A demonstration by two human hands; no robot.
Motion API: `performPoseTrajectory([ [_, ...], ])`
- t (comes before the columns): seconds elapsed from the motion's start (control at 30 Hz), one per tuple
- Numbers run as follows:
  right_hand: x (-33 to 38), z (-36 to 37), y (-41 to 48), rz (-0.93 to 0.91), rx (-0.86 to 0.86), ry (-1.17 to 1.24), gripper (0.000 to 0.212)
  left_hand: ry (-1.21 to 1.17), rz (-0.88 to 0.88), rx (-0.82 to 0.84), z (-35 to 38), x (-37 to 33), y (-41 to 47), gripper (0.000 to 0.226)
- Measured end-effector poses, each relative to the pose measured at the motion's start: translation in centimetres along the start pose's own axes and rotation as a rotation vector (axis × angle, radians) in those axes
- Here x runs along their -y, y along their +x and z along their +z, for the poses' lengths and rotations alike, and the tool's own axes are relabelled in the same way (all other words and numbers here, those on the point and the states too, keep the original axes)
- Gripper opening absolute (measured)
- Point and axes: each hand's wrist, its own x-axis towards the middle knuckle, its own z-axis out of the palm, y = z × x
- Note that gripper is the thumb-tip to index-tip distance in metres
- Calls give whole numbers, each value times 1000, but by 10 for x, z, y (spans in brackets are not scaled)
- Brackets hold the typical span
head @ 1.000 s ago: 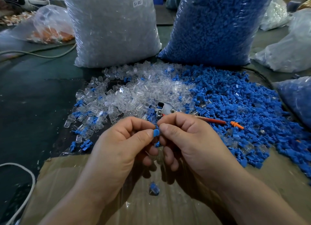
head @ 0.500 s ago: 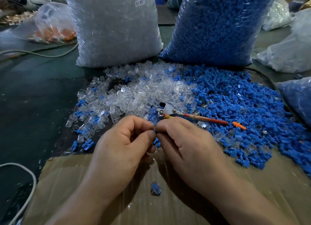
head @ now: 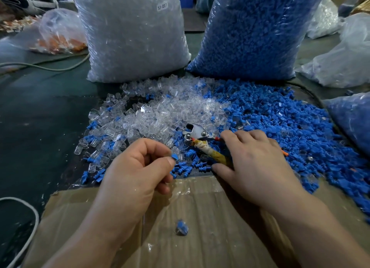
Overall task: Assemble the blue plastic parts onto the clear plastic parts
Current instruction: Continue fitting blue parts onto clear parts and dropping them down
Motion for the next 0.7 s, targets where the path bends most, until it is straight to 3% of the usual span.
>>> performPoseTrajectory([
  [0.2,1,-3,8,24,-100,80,54,6,20,-12,-2,4,2,22],
  [0.4,1,-14,-2,19,-341,455,55,-4,41,-66,-9,12,7,30],
  [0.7,6,-23,-14,-257,-156,331,52,-28,90,-62,-13,11,8,9],
])
